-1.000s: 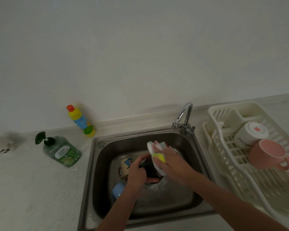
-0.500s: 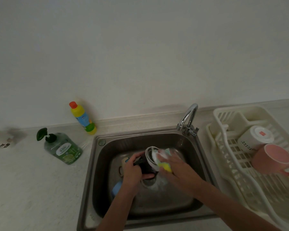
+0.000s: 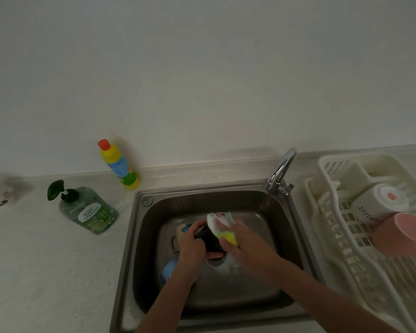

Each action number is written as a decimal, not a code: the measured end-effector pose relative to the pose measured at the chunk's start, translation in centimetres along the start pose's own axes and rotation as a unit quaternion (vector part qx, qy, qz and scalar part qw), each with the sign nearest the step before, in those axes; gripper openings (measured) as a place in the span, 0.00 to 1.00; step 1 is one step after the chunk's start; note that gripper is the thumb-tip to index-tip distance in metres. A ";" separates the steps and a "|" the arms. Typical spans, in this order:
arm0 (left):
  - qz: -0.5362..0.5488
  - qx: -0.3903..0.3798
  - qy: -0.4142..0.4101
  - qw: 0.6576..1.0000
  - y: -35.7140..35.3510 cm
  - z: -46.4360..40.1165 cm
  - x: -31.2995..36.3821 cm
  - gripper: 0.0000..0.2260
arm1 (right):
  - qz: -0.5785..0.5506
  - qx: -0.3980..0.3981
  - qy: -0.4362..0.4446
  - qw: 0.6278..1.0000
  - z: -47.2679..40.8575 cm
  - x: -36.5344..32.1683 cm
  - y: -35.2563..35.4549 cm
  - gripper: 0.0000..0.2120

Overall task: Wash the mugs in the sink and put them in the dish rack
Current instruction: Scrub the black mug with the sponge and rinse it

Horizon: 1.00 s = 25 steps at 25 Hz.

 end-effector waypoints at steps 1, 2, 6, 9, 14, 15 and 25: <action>0.006 -0.006 0.003 1.000 -0.2 -0.2 -0.1 0.20 | -0.016 0.010 -0.002 1.000 -1.4 0.2 0.6 0.30; 0.007 -0.010 0.004 1.000 -0.3 -0.5 0.0 0.20 | -0.016 0.017 -0.012 1.000 -2.5 0.4 1.4 0.28; 0.026 0.024 0.041 0.999 1.4 -2.6 0.2 0.19 | -0.004 0.073 -0.040 0.997 -2.6 3.2 2.4 0.24; 0.004 0.036 0.065 0.997 2.5 -4.8 -0.5 0.20 | -0.032 0.060 -0.020 0.997 -3.0 2.7 0.7 0.20; -0.015 0.019 0.069 0.997 3.0 -7.1 -0.6 0.20 | -0.017 0.051 -0.039 0.998 -8.9 4.9 1.5 0.17; -0.013 0.021 0.071 0.997 3.2 -7.5 -0.5 0.21 | 0.009 0.056 -0.041 0.998 -9.7 5.5 1.9 0.19; -0.062 0.026 0.094 0.993 5.1 -12.0 -0.6 0.23 | 0.025 0.111 -0.088 0.990 -15.2 10.0 6.2 0.09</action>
Point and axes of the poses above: each hand's wrist, its own z-axis away from the middle knuckle, its own y-axis out of the back of the hand, x = y × z, the point moved 10 cm from there along -z, towards the middle knuckle, and after that the axes turned 10 degrees about -x, right-handed, at the moved point
